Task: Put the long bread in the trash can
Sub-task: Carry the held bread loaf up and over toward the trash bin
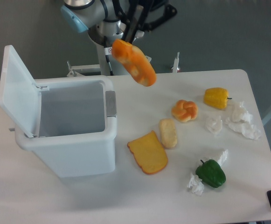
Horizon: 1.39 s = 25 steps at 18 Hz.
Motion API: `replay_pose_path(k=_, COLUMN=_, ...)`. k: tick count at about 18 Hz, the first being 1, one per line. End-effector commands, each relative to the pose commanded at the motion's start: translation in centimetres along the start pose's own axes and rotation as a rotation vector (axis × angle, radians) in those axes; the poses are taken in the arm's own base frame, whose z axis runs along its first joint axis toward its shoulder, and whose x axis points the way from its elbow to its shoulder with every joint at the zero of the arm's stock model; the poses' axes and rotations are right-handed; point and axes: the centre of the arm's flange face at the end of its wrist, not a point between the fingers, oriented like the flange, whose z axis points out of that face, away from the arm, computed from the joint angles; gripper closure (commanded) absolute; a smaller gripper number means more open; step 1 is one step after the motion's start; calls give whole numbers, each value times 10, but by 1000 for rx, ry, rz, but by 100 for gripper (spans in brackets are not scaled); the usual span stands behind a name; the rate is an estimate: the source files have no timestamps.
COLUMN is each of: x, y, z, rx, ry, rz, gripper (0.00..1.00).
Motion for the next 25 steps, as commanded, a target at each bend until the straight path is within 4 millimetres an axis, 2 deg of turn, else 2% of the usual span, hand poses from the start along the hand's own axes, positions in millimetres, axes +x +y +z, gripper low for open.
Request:
replay_pose_path(k=8, x=19, y=9, z=0, rx=28, ry=56, rz=-67, gripper=98)
replay_pose_path(k=11, x=24, y=6, z=-2, rx=42, ry=66, rz=-82, gripper=98)
replay_pose_path(k=16, x=27, y=2, z=-3, rx=68, ry=77, rz=-142, gripper=97)
replay_pose_path(k=21, x=28, y=0, z=-3, rx=82, ry=88, rz=-130, gripper=97)
replay_pose_path(k=25, x=27, y=-1, z=7, rx=98, ry=144, rz=-123, gripper=97)
